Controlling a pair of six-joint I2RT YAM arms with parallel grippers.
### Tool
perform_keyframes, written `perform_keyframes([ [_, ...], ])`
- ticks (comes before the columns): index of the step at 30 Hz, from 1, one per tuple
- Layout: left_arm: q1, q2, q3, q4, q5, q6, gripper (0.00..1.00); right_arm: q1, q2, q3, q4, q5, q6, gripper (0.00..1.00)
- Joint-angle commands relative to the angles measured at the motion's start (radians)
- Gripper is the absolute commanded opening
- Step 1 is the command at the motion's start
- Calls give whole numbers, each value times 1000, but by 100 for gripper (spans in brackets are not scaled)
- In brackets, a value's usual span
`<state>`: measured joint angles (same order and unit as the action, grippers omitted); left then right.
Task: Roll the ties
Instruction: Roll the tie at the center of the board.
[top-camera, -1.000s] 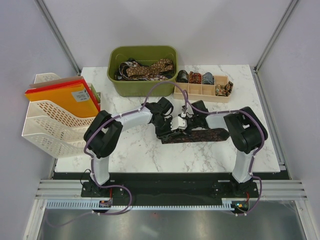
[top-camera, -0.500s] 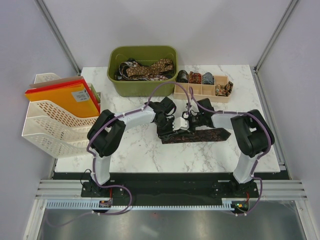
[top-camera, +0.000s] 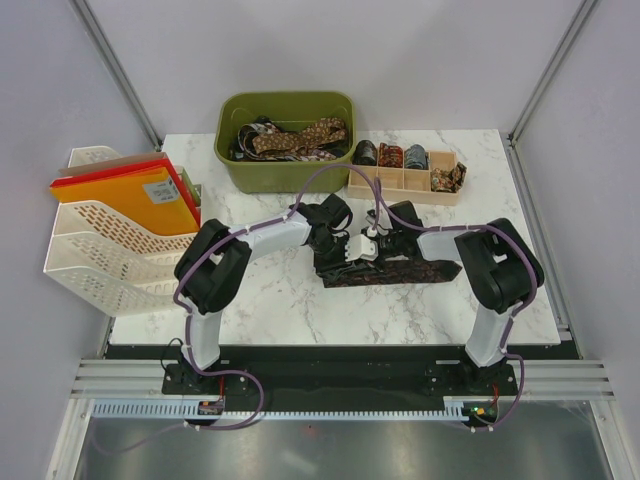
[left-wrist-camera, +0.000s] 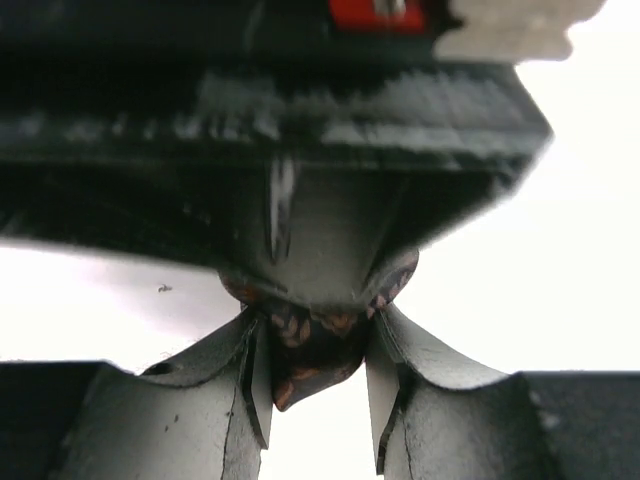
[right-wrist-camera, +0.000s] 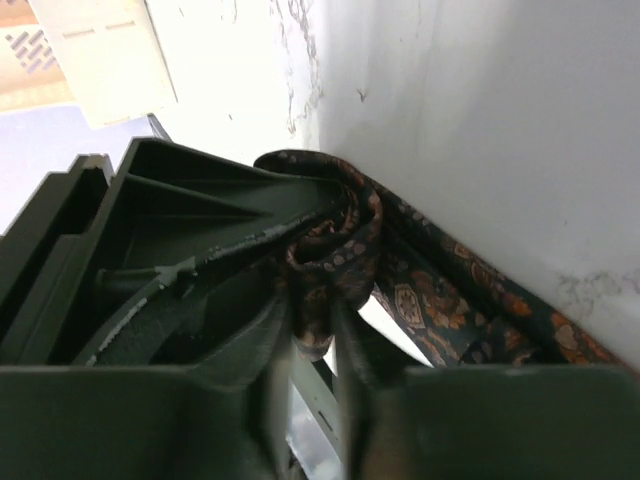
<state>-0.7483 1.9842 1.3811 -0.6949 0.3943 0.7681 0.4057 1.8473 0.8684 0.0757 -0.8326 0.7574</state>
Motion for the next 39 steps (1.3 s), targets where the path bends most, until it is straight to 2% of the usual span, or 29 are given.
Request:
perform_keyframes([
  [1,-19,62,-56,-22,-25,42,38,4,21,-5,6,23,-22,12],
  [4,-6,27,-68,-22,6,39,48,-19,33,3,-49,55,-62,3],
  [6,6,-14,-73,-23,44,37,55,-41,56,12,-74,73,-102,0],
  [14,63,-154,-123,58,155,28,69,-57,90,34,-169,122,-164,0],
  [21,84,-188,-197,196,144,10,78,-65,131,53,-214,162,-187,0],
  [22,83,-183,-194,198,152,4,83,-65,133,53,-218,165,-184,0],
  [23,79,-180,-194,202,152,-7,92,-64,135,55,-218,167,-184,0],
  [26,66,-188,-218,267,117,-38,97,-65,145,57,-223,171,-184,0],
  [31,56,-177,-240,347,77,-76,98,-50,138,44,-220,184,-171,0],
  [34,44,-166,-240,342,68,-72,91,-30,125,26,-185,182,-129,0],
  [39,40,-165,-206,275,54,-49,67,19,128,-11,-84,171,-24,0],
])
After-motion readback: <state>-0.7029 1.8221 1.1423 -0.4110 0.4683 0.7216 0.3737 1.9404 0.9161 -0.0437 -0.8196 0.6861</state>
